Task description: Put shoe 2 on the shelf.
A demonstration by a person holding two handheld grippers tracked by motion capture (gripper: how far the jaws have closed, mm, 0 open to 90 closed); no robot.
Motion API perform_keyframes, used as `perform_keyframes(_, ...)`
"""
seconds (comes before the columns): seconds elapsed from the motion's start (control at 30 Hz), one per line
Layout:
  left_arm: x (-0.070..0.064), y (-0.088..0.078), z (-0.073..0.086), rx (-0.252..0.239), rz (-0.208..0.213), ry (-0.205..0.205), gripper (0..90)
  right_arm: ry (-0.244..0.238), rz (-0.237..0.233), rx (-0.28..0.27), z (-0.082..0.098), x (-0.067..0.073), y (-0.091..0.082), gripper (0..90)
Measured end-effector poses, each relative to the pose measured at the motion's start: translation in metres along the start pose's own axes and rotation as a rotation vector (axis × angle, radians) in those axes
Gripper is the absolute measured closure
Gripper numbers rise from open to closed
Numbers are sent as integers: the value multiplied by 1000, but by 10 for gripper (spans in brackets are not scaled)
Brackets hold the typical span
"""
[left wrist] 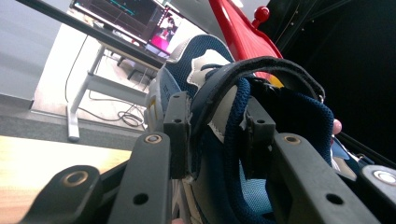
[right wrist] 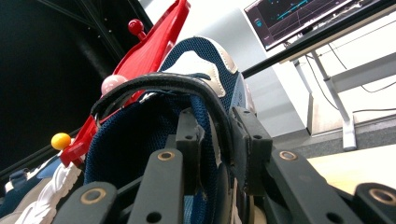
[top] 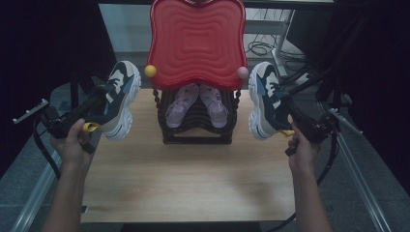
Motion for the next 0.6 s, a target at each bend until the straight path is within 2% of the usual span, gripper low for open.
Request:
perform_keyframes(0.27, -2, 6, -11, -4, -10, 8, 688, 6, -10, -13, -15, 4, 6, 737)
perform_keyframes(0.6, -11, 15, -32, -16, -4, 30, 688, 9, -17, -21, -28, 10, 14, 736)
Point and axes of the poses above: each handheld gripper's, and its own axes: y roughly forward along the jaws, z roughly out of its underside, x roughly to its left, the point moved 6 cm from there along y, roughly forward along the jaws, and after that the axes turned 1 degree about -x, right-handed, at the moved point
